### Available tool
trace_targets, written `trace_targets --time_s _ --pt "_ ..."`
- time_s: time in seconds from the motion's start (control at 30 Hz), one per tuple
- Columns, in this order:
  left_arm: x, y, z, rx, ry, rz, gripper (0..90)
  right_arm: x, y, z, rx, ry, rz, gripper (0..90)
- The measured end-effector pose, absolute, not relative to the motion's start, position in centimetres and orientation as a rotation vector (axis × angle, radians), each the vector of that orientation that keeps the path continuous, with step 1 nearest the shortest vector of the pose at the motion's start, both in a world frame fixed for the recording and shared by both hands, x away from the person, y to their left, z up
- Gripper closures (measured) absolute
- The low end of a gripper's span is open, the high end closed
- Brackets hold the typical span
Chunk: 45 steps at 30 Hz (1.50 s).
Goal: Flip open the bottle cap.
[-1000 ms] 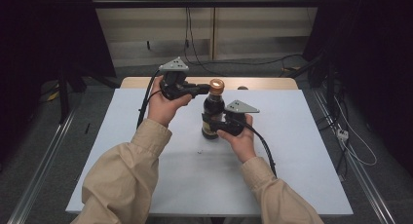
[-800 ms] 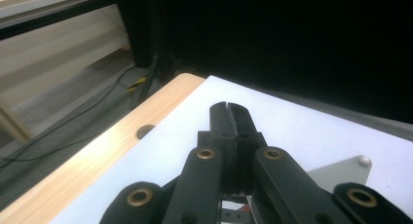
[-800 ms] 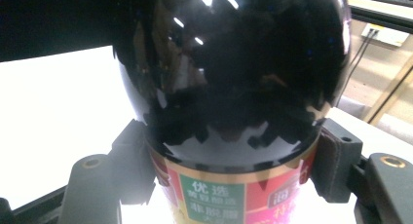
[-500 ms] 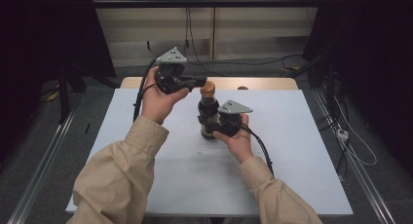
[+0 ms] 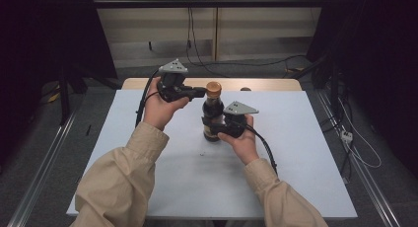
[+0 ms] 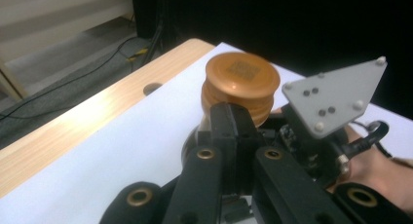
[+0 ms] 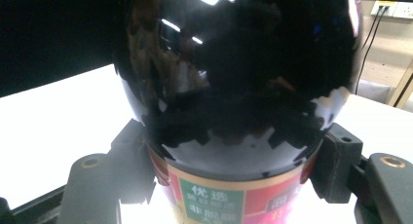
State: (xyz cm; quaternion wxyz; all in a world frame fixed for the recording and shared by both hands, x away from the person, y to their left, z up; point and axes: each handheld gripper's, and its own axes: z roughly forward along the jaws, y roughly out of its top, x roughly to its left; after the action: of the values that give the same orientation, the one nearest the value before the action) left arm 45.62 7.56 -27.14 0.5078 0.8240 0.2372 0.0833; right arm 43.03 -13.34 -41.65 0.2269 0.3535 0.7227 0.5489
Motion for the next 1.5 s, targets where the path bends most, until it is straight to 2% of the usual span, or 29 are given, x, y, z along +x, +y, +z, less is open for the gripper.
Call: trace_targets --time_s 0.27,0.53,0.77,1.5 --pt "45.6 6.7 -27.0 1.997 0.542 0.116 90.0 43.2 -13.7 -41.9 0.99 1.975 1.542 31.5" --pt "45.0 5.4 -27.2 2.005 0.535 0.135 90.0 43.3 -13.7 -41.8 0.985 1.982 1.542 31.6" --pt "45.2 7.3 -26.8 1.992 0.589 0.204 90.0 43.3 -13.6 -41.8 0.973 1.987 1.534 31.3" --pt "45.9 6.9 -26.7 2.002 0.578 0.195 90.0 43.1 -13.8 -41.9 0.965 1.993 1.541 31.5"
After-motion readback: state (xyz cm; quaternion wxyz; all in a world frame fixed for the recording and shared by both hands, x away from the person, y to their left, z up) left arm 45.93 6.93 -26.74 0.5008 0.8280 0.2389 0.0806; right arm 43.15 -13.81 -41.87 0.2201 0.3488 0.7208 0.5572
